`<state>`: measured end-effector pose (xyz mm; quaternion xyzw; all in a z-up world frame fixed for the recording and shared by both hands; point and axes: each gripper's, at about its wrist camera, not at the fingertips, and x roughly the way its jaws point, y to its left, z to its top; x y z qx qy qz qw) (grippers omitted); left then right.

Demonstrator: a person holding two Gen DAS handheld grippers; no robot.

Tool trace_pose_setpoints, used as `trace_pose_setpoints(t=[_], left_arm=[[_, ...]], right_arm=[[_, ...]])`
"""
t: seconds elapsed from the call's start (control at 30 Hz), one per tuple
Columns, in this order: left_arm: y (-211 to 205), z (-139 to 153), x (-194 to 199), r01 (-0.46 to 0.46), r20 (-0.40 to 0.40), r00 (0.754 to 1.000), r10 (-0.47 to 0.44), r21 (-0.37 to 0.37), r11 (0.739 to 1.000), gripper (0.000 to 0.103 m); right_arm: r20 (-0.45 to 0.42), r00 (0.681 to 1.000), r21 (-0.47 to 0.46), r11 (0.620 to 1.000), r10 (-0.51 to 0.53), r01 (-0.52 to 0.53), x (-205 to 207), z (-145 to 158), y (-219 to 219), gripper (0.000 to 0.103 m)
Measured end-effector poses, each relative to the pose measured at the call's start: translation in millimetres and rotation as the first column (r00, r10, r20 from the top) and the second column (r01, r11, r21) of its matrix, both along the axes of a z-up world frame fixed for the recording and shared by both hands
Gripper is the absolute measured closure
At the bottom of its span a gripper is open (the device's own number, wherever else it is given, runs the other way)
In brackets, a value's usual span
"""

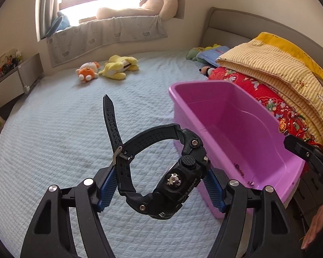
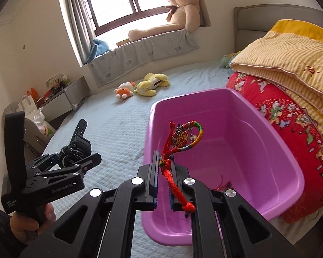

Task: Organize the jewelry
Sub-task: 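Carry the black watch in the left tool while the right tool carries the red bracelet over the tub, then open both tools to drop the watch and red bracelet into the tub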

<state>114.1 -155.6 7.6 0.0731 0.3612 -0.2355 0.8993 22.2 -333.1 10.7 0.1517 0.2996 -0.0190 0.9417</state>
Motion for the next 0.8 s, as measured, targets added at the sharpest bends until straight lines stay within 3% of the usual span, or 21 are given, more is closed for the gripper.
trace_pose_setpoints(t=[0.2,0.4,0.7,0.8], left_arm=[[-64,15,3,0.083,0.006,0.997,-0.083,-0.007,0.997,0.034],[-116,14,8,0.139,-0.02,0.99,-0.139,0.015,0.99,0.034],[-147,-9,22,0.152,-0.092,0.985,-0.145,0.079,0.985,0.033],[-151,-17,26,0.149,-0.111,0.984,-0.137,0.105,0.983,0.032]], right_arm=[[-0.037,0.995,0.034,0.995,-0.095,0.097,-2,-13,-58,0.095],[-0.078,0.989,0.065,0.989,-0.128,0.133,1,-23,-91,0.095],[-0.157,0.982,0.103,0.988,-0.101,0.118,19,-40,-102,0.095],[-0.181,0.98,0.097,0.99,-0.083,0.102,26,-43,-101,0.089]])
